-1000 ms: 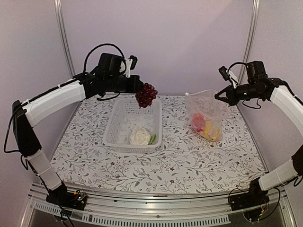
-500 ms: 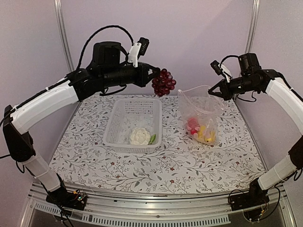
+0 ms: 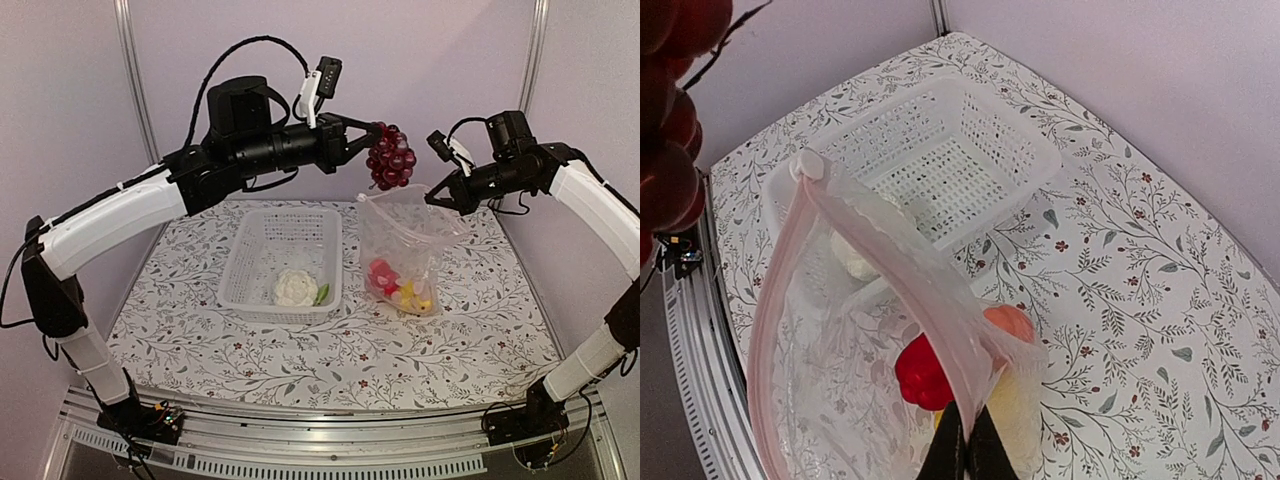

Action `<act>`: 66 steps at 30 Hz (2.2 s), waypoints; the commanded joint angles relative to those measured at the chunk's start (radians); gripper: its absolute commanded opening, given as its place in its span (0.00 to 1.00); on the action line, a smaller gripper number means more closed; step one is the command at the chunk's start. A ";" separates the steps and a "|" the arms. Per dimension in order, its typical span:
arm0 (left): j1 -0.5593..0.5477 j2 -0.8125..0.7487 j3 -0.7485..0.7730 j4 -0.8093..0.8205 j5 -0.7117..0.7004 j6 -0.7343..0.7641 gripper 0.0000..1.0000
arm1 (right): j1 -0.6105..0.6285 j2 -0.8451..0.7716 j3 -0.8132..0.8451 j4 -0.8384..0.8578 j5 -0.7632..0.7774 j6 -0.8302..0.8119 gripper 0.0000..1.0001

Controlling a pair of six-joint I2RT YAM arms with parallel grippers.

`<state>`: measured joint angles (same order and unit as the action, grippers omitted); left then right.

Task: Place the food in the zip-top bag and seal the zipper
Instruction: Place the fake fruit in the zipper food storage bag.

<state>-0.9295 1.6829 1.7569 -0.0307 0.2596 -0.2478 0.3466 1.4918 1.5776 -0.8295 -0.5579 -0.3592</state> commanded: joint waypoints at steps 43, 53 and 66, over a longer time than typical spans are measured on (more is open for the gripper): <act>-0.073 0.274 0.069 -0.048 0.077 -0.086 0.00 | 0.017 -0.033 -0.004 0.013 0.018 0.032 0.00; -0.084 0.188 -0.022 -0.004 0.049 -0.100 0.00 | 0.017 -0.021 -0.004 0.017 0.014 0.032 0.00; -0.086 0.087 -0.113 0.056 0.031 -0.057 0.00 | 0.017 -0.029 -0.024 0.020 0.035 0.025 0.00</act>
<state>-1.0016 1.8542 1.6638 -0.0120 0.3016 -0.3504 0.3592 1.4910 1.5738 -0.8291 -0.5297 -0.3351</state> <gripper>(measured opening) 0.008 0.007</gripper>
